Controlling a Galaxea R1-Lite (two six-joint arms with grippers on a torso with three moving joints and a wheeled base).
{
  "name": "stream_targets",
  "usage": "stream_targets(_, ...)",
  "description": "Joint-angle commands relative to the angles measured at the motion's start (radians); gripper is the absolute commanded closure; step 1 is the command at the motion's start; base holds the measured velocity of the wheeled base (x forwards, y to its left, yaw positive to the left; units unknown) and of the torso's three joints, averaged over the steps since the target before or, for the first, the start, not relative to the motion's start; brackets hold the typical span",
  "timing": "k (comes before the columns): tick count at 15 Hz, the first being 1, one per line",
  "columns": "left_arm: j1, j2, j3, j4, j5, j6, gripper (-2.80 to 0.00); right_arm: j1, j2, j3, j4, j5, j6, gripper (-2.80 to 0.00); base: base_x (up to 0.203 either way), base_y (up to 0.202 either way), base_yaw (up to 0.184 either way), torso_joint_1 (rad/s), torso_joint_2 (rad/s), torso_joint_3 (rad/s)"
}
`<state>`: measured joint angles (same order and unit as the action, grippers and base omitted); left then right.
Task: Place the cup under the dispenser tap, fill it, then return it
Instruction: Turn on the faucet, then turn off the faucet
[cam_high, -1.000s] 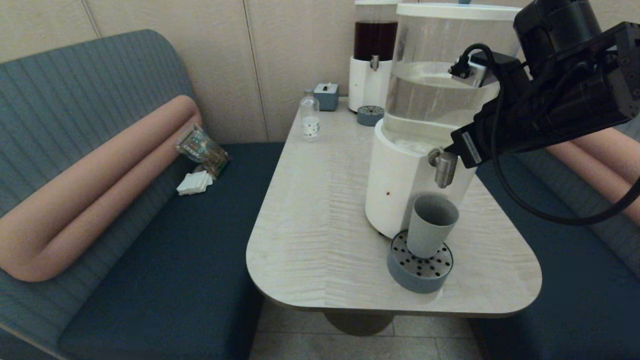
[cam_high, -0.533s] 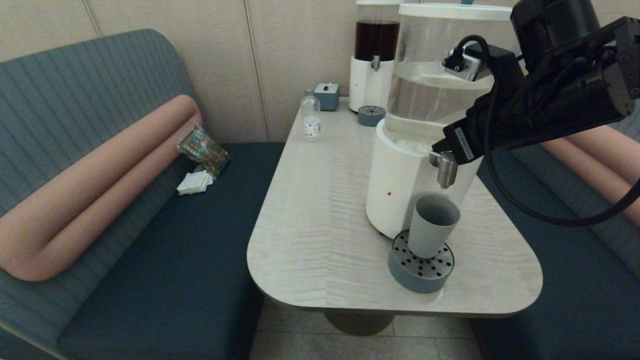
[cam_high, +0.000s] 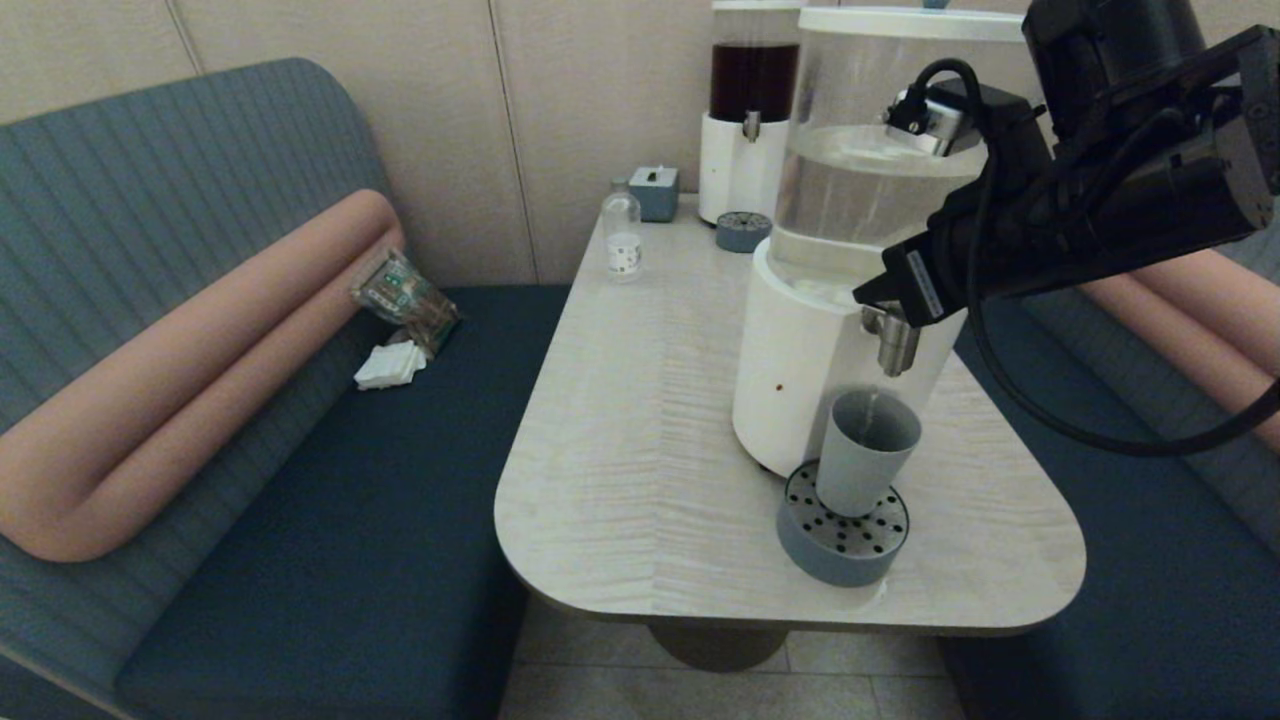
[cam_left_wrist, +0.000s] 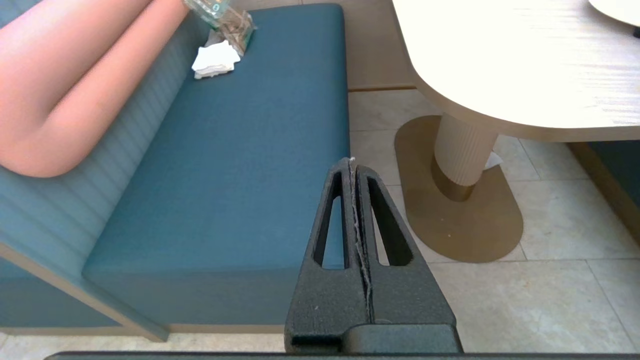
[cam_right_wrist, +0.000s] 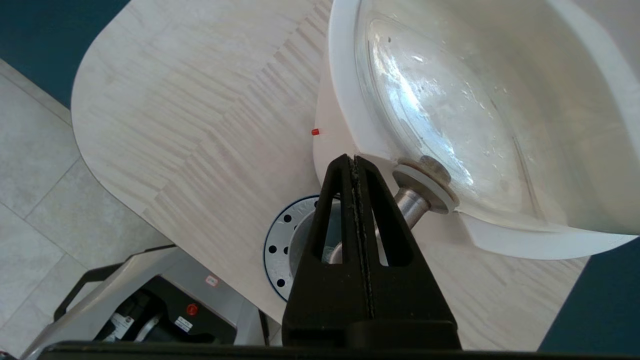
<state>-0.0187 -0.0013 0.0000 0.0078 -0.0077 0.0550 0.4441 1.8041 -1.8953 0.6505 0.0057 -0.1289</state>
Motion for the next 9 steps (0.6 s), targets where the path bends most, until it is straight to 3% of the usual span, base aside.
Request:
stream_targets(1,0.0,-0.002,0.0,0.0,0.0,0.0,0.0,-0.012,-0.038,0.01,-0.02,-0.001,-0.004,0.0,0.0,0.0,0.0,0.0,0.0,0.0)
stream_targets(9,0.0,-0.002,0.0,0.0,0.0,0.0,0.0,-0.036,-0.21,0.088,-0.027,-0.049,0.0,0.0,0.0,0.0,0.0,0.0,0.0,0.0)
